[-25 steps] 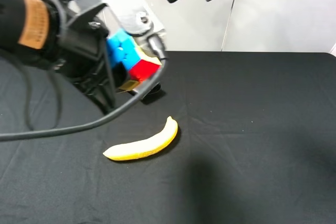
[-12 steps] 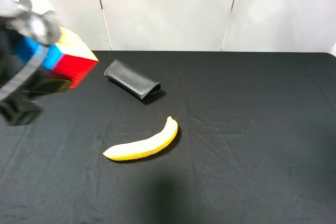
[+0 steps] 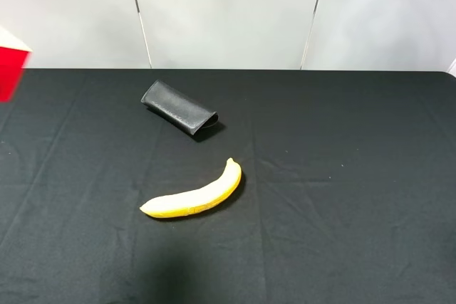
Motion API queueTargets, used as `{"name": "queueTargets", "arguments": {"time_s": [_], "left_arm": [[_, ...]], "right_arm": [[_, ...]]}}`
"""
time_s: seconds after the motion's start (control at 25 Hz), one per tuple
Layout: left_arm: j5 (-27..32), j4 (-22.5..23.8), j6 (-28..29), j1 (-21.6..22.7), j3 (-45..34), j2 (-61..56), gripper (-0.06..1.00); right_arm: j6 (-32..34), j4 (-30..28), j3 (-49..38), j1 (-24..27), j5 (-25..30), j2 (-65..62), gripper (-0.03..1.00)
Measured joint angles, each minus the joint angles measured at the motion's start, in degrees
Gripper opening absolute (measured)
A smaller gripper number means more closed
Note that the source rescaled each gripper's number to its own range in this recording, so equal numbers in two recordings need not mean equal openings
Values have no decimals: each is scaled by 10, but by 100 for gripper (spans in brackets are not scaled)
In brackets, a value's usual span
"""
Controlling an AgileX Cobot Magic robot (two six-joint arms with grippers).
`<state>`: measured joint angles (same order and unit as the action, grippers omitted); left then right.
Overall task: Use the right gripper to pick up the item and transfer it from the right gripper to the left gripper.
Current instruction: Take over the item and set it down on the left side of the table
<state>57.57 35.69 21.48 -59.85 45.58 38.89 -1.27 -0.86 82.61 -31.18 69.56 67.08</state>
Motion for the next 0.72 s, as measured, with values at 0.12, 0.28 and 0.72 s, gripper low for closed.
{"name": "queueTargets", "arguments": {"time_s": [0.12,0.28,0.72], "left_arm": [[15,3,2,0,0,-18,1],[20,5,4,0,0,-26,1],[3,3,5,0,0,-26,1]], "right_arm": [[5,-17,-99,0,0,-68,100],[6,-25,-236,0,-2,-177,100],[6,-27,-501,0,-63,-535,100]]}}
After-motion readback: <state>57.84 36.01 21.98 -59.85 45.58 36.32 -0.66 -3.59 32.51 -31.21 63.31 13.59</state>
